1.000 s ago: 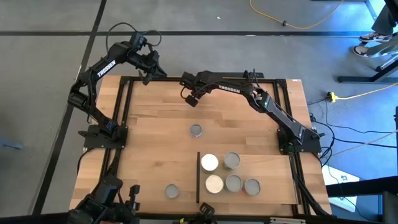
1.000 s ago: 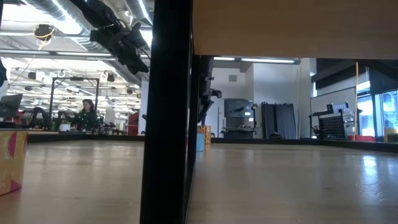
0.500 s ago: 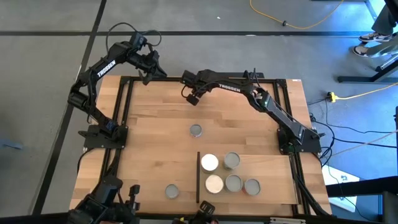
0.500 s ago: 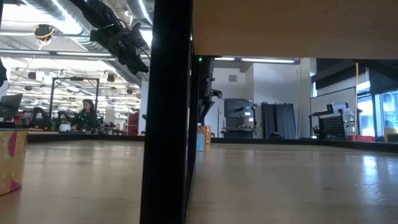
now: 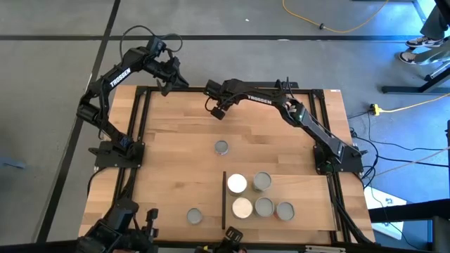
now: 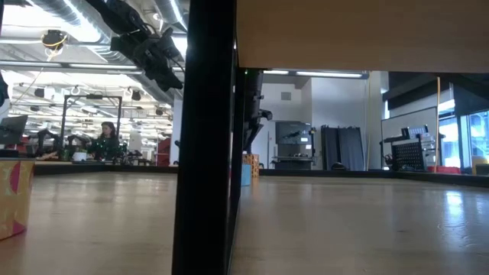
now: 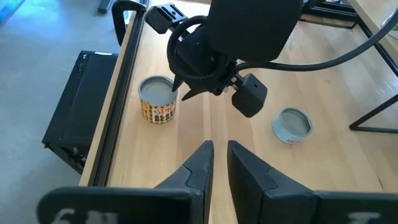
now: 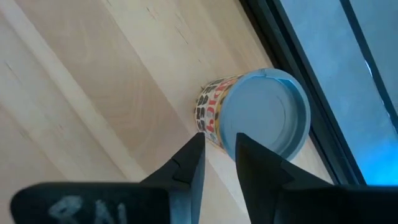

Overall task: Pick and place cans onto a shelf
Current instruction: Put the canned spicy black beans on the shelf

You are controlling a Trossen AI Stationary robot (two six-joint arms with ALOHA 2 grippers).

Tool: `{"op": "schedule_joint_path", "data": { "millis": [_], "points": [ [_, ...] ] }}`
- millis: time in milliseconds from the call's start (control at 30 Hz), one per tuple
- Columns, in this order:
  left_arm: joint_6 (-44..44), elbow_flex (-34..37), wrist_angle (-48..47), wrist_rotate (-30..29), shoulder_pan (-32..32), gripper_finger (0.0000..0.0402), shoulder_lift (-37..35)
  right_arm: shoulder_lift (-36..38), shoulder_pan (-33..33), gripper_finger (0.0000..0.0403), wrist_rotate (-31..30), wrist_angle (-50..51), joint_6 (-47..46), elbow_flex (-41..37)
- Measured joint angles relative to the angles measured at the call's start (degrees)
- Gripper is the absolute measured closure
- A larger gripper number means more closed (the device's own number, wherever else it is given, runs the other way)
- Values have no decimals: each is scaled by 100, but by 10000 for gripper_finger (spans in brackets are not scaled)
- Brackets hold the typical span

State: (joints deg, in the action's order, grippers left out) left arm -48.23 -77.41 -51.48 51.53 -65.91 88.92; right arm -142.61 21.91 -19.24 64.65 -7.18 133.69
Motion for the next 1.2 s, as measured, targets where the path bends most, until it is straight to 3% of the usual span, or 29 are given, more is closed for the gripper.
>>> {"op": "schedule_joint_path", "data": {
  "millis": [200,667,967,1200],
  "points": [
    [0,0,2,-2,-2,363,0,-42,0,317,-164,136,161,2],
    [0,0,11,-5,0,363,0,-42,0,398,-102,108,146,2],
    [0,0,15,-4,-1,363,0,-42,-1,393,-7,-131,332,2],
    [0,0,20,-4,-1,363,0,-42,-7,347,32,-108,449,2]
  ]
}}
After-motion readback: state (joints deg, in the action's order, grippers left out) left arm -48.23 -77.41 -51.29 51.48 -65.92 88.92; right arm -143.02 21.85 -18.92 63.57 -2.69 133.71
